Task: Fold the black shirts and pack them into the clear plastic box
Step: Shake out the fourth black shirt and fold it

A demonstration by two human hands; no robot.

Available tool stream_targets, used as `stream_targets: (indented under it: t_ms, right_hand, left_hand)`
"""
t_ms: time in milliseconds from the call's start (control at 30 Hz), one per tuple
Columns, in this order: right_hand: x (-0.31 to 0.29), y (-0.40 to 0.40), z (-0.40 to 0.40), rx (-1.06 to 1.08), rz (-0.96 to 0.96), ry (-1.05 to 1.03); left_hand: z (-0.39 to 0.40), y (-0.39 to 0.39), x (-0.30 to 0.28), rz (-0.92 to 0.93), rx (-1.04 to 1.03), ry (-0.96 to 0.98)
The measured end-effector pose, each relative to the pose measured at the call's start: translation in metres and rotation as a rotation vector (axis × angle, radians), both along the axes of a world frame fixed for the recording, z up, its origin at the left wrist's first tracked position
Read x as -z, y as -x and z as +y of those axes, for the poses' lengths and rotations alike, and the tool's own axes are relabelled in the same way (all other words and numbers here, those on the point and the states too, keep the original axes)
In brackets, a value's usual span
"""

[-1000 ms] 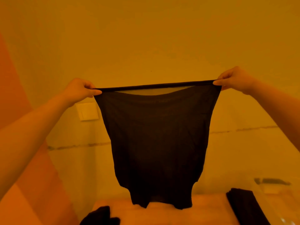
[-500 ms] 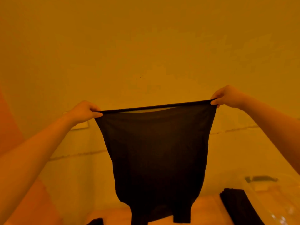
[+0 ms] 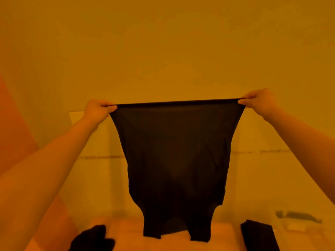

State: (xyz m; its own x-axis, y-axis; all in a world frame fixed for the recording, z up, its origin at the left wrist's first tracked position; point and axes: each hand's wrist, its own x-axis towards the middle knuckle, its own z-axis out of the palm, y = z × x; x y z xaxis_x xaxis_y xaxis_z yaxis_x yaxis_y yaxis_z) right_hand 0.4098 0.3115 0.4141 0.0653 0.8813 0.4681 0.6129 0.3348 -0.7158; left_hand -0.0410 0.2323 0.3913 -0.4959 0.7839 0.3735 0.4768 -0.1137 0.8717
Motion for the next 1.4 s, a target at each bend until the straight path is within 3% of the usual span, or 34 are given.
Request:
stream_targets:
  t_ms: [133,433,633,833,1000,1133,1400]
  right_hand:
    - [-0.001,-0.01,-0.013,-0.021,0.051,-0.043]
    - [0.022,-0.037,-0.115,-0.111,0.129,0.107]
    - [0.095,-0.048,-0.22,-0.139,0.075,0.254]
    - [0.192,-0.054,-0.323,-0.129,-0.135,0.511]
    - [0.269,-0.066,-0.384,-0.046,-0.218,0.646]
    - [0.295,-0.062,-0.419,0.004,-0.102,0.67]
    - [0.31,-0.061,-0.443,-0.039,-0.127,0.68]
  left_hand:
    - [-0.013,-0.013,-0.002,-0.023,-0.018,-0.09]
    - [-0.105,-0.015,0.019,-0.16,0.251,-0.03]
    - [-0.2,-0.006,0.099,-0.118,0.344,0.187]
    - [-0.3,-0.015,0.204,0.053,0.408,0.436]
    - [-0.364,-0.025,0.281,0.131,0.462,0.499]
    - [-0.39,-0.037,0.306,0.051,0.42,0.507]
    - [-0.415,-0.042,0.316,-0.004,0.406,0.581]
